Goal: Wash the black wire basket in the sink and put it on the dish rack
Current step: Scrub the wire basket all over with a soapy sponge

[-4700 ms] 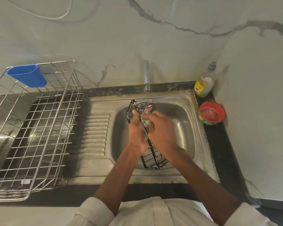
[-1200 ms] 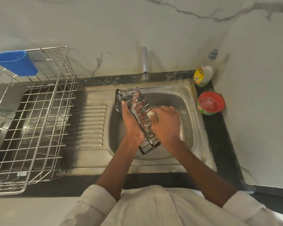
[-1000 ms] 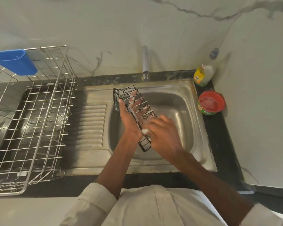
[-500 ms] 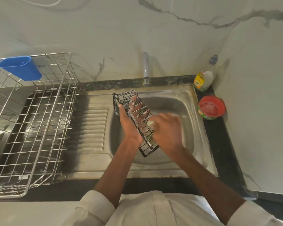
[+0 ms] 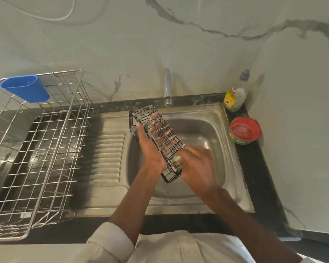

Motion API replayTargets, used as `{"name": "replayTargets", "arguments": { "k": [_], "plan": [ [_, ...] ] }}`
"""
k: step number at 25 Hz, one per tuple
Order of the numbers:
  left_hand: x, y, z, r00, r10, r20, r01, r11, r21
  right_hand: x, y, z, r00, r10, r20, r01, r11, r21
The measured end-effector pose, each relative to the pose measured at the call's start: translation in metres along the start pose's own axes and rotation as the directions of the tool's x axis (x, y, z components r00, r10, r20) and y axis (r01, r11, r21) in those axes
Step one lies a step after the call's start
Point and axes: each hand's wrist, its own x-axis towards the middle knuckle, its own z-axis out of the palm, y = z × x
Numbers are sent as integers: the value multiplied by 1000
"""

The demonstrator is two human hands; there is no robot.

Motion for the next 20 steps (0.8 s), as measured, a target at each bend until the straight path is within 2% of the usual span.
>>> {"name": "replayTargets", "arguments": {
  "k": [2, 3, 6, 9, 13, 17, 20],
  "plan": [
    [3, -3, -2, 1000, -8, -28, 8, 1000, -15, 10, 8, -4, 979, 198, -47, -194, 979, 66],
    [4, -5, -4, 999, -21, -45, 20, 999, -30, 12, 10, -5, 970, 235, -56, -230, 969, 93],
    [5, -7, -5, 994, -18, -105, 10, 997, -77, -3, 2, -1, 993, 118, 0, -116, 979, 170],
    [6, -1, -6, 993, -36, -113, 17, 986, -169, -15, 0, -1, 988, 155, -19, -144, 950, 277],
    [4, -2, -10, 995, -96, -5, 91, 958, -274, -1, -26, 4, 998, -59, 33, 47, 957, 286],
    [-9, -10, -7, 974, -128, 187, 176, 946, -272, 63, -45, 15, 999, 15, 48, -24, 983, 183],
    [1, -1, -13, 983, -102, 151, 133, 968, -211, 46, -43, 11, 991, -96, 91, 77, 978, 195]
  ]
}}
